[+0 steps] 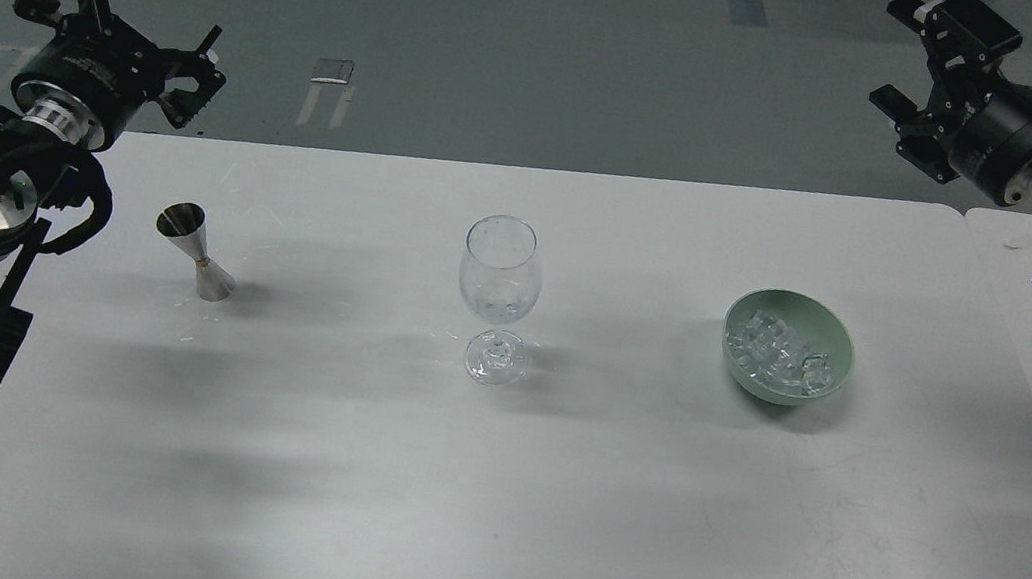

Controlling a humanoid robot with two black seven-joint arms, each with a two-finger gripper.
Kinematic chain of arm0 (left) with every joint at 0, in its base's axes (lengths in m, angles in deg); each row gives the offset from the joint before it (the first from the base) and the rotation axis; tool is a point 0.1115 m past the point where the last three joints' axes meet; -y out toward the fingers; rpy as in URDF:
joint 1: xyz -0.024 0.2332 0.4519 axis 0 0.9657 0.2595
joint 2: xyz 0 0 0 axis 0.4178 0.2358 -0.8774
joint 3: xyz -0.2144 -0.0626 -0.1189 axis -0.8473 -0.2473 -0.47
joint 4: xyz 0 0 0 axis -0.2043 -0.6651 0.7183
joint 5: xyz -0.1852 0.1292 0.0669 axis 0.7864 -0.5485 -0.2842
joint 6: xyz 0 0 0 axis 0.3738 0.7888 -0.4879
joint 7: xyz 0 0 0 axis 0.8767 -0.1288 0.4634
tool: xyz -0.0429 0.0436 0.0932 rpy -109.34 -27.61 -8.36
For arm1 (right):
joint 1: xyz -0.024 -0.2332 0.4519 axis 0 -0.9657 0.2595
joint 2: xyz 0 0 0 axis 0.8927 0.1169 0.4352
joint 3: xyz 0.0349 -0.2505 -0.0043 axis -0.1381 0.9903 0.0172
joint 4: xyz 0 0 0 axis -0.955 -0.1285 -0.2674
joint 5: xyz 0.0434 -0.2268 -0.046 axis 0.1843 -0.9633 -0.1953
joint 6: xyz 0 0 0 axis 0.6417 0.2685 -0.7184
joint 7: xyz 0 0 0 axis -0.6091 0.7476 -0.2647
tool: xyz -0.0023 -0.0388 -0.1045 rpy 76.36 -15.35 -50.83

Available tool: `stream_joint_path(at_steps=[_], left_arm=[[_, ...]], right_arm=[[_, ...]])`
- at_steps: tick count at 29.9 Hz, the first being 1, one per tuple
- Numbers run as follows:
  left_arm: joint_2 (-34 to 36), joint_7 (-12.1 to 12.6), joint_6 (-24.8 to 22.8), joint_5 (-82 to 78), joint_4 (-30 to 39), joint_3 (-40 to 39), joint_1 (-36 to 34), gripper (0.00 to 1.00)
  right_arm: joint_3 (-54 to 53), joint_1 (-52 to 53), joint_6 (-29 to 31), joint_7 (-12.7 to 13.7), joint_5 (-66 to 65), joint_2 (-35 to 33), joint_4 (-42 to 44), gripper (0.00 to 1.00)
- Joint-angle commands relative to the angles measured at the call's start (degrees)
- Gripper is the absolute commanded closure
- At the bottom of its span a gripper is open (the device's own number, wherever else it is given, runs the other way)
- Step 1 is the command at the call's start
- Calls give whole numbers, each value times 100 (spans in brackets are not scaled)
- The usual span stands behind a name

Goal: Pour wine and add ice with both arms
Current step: 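Reach the right gripper down into the green bowl of ice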

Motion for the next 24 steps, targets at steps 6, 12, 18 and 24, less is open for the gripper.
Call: stream_joint_path(at_steps=[6,12,18,24], left_arm=[[11,-24,36,22,18,-75,14,2],[-42,-516,-34,31,45,-304,23,2],[-112,-1114,-272,75,45,-251,137,2],[-130,-1202,-333,13,1,-207,312,2]], right_arm=[[717,118,123,-7,-2034,-1213,-1341,0],[1877,540,501,-429,-2219,-1398,-1711,0],[2318,479,466,-403,-2877,-1451,-1746,0],[2327,110,387,-429,-3423,-1398,-1799,6]])
